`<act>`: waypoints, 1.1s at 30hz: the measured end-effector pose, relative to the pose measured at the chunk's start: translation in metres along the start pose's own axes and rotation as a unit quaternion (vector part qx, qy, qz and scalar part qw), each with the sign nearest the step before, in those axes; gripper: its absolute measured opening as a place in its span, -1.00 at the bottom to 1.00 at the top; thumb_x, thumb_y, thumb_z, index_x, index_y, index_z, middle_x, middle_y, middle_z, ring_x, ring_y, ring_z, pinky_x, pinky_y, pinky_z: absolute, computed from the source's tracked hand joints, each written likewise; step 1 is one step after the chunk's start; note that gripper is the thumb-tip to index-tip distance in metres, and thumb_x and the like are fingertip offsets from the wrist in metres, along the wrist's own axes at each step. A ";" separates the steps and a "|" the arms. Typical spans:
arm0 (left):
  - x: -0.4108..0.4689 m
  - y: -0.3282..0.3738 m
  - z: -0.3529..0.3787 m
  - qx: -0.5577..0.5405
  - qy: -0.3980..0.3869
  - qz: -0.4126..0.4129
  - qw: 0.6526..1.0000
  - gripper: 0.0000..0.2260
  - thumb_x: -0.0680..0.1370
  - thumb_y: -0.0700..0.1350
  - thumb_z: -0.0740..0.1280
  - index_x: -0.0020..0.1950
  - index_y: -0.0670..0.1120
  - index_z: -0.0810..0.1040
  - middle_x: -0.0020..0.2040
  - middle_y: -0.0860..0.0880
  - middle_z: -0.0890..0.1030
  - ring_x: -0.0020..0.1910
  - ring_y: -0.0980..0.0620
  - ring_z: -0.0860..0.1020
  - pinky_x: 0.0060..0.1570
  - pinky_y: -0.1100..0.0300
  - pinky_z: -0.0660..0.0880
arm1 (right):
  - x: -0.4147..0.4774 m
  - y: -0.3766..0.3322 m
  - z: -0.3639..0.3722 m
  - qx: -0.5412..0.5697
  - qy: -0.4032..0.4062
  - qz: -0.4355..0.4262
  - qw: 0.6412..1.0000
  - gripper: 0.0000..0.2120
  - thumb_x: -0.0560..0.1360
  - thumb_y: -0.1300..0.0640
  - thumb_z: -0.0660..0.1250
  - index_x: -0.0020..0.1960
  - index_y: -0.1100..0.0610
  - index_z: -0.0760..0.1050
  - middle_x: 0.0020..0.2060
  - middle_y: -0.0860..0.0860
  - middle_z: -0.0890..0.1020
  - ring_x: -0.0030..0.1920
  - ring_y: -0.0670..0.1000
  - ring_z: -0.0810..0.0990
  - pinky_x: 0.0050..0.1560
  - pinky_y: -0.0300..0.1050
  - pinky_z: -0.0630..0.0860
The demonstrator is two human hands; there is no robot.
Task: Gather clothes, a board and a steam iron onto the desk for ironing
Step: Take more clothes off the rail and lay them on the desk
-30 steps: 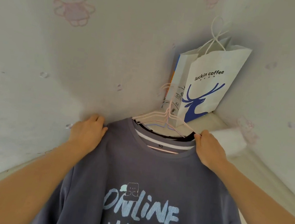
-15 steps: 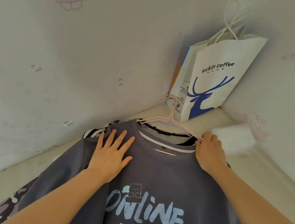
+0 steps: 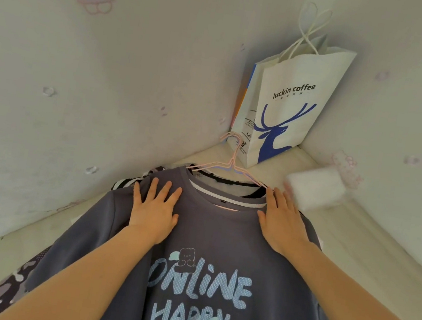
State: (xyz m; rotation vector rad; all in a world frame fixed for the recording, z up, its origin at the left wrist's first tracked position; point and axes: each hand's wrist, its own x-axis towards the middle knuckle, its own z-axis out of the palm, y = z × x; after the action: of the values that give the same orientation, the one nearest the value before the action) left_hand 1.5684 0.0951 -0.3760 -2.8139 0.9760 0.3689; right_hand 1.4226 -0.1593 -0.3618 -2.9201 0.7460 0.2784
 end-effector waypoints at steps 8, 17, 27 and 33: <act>-0.079 -0.005 0.012 -0.004 -0.021 0.039 0.999 -0.40 0.63 0.04 0.11 0.57 0.07 -0.14 0.59 -0.01 -0.12 0.55 -0.14 -0.19 0.48 -0.20 -0.17 | -0.096 -0.031 0.002 0.041 -0.034 0.008 0.999 -0.44 0.64 -0.07 0.00 0.55 0.17 0.00 0.54 0.09 0.11 0.54 0.12 0.03 0.51 0.02 0.07; -0.216 -0.014 0.052 -0.001 -0.039 0.101 0.994 -0.50 0.64 0.04 0.05 0.57 0.03 0.04 0.59 0.00 -0.10 0.55 -0.13 -0.22 0.48 -0.18 -0.15 | -0.252 -0.096 0.029 0.177 -0.038 0.049 0.982 -0.46 0.65 -0.05 0.00 0.55 0.14 0.00 0.54 0.04 0.10 0.55 0.06 -0.02 0.51 -0.10 -0.02; -0.363 -0.035 0.095 -0.040 -0.059 0.128 0.989 -0.49 0.64 0.01 0.07 0.57 0.02 0.01 0.58 0.01 0.03 0.55 -0.06 0.01 0.50 -0.07 0.02 | -0.417 -0.158 0.067 0.189 -0.038 0.110 0.975 -0.47 0.65 -0.01 0.04 0.54 0.18 0.03 0.49 0.10 0.22 0.52 0.10 0.09 0.49 -0.07 0.14; -0.424 -0.029 0.093 -0.124 0.009 0.165 0.978 -0.53 0.63 -0.03 0.12 0.54 -0.02 0.15 0.52 0.02 0.25 0.51 -0.01 0.15 0.46 0.08 0.15 | -0.494 -0.180 0.077 0.179 -0.007 0.154 0.972 -0.50 0.64 0.00 0.07 0.53 0.14 0.08 0.44 0.06 0.32 0.43 0.05 0.29 0.39 -0.13 0.28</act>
State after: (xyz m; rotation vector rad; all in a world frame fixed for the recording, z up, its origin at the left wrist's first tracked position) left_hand 1.2477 0.3869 -0.3472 -2.8668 1.5054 0.5363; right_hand 1.0724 0.2392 -0.3237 -2.4593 1.1187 0.1697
